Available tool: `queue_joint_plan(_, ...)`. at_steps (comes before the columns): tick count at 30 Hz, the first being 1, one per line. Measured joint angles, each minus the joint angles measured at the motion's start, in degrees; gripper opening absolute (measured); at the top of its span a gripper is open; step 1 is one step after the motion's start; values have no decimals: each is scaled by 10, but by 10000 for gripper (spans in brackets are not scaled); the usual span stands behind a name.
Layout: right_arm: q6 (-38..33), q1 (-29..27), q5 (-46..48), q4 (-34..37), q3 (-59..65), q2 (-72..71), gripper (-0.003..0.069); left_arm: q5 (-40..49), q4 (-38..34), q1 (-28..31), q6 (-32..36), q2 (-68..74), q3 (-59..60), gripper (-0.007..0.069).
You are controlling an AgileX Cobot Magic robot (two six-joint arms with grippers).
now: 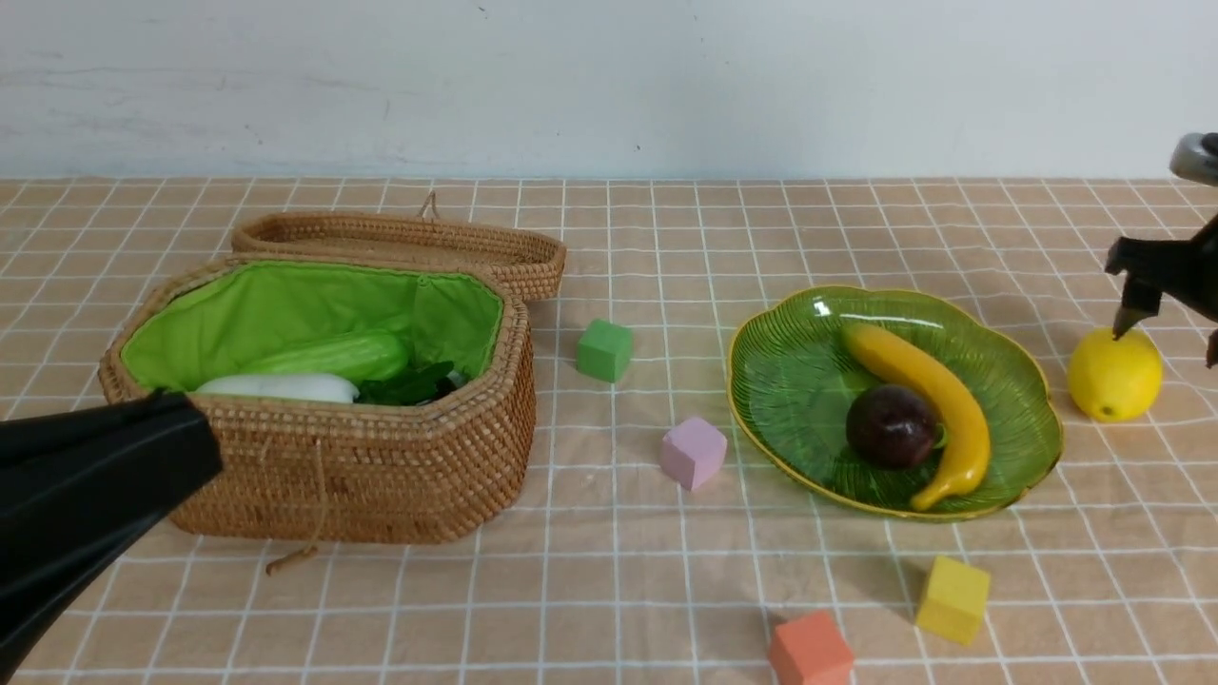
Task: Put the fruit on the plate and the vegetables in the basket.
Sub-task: Use the right arm to grab a lemon and put it into the right plate
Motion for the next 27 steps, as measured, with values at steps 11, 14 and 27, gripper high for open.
queue_joint_plan(11, -5, 1, -71, 34, -18, 70, 594, 23, 0, 0, 0, 0, 0, 8)
queue_joint_plan(14, -24, 1, -73, 36, -19, 72, 571, 25, 0, 0, 0, 0, 0, 8)
queue_joint_plan(27, -80, 1, -13, 58, -12, 46, 564, 28, 0, 0, 0, 0, 0, 8)
